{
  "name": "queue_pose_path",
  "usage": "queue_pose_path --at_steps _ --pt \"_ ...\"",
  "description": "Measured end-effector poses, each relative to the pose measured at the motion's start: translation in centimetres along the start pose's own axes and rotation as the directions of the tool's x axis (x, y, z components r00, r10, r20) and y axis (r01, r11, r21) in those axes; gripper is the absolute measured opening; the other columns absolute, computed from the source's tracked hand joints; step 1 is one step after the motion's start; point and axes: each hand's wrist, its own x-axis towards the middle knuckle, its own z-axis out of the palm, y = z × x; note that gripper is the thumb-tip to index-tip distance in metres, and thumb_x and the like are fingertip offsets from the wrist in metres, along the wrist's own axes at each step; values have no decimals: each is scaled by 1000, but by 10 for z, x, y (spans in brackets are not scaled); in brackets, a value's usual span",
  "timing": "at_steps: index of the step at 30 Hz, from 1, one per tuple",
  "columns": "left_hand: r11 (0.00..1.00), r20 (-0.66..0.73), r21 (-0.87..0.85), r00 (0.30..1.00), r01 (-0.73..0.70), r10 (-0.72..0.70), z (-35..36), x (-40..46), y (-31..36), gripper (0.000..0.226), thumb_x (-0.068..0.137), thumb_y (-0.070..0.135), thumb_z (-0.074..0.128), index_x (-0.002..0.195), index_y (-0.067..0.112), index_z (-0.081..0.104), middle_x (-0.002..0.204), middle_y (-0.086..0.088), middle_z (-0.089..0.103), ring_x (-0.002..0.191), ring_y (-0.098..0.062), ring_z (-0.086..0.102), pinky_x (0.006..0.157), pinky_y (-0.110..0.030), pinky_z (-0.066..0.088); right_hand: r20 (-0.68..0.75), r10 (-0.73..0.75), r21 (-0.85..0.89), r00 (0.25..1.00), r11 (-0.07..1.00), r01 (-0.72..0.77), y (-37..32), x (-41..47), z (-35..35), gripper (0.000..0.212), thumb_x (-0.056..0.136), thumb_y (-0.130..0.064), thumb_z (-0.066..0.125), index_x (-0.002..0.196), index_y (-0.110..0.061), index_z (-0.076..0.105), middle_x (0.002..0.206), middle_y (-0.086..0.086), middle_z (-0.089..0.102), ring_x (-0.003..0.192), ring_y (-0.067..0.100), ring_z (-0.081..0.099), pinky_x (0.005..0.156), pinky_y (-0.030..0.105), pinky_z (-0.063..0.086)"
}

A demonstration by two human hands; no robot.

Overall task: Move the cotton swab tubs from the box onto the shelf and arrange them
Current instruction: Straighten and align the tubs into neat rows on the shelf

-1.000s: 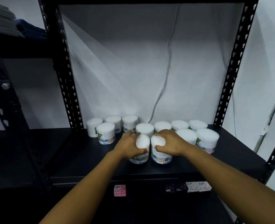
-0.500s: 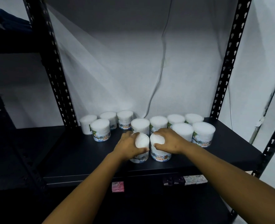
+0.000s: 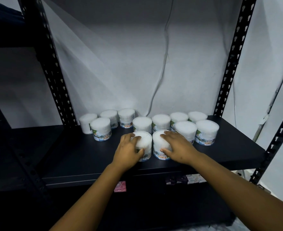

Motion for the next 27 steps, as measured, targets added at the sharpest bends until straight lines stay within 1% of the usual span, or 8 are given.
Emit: queue_pose_path --at_steps 6,13,20,27 --pt "1000 -11 3 1000 -14 14 6 14 -1 50 86 35 61 132 18 52 138 -4 43 129 -22 30 104 -29 31 23 16 -6 1000 1000 -16 6 10 -1 66 90 -44 56 146 -15 34 154 10 28 143 24 25 118 34 19" --pt "1000 -11 -10 1000 -5 4 12 29 0 49 87 36 62 132 18 53 140 -4 43 131 -22 30 105 -31 33 33 38 7 999 999 -38 16 21 -2 67 90 -45 56 146 -16 34 155 8 28 142 23 26 117 33 20" --pt "1000 -15 -15 1000 -1 1 16 40 -2 48 88 37 61 132 20 53 138 -2 43 130 -20 30 105 -30 31 34 44 -5 998 999 -44 21 32 -5 66 89 -43 57 145 -16 35 153 7 31 140 23 29 115 30 21" --pt "1000 -36 -14 999 -12 11 18 45 -2 48 87 37 63 131 19 54 136 -3 46 128 -22 32 103 -29 32 37 43 4 998 999 -43 23 38 -6 66 89 -43 58 145 -15 35 152 8 32 139 23 31 115 30 23"
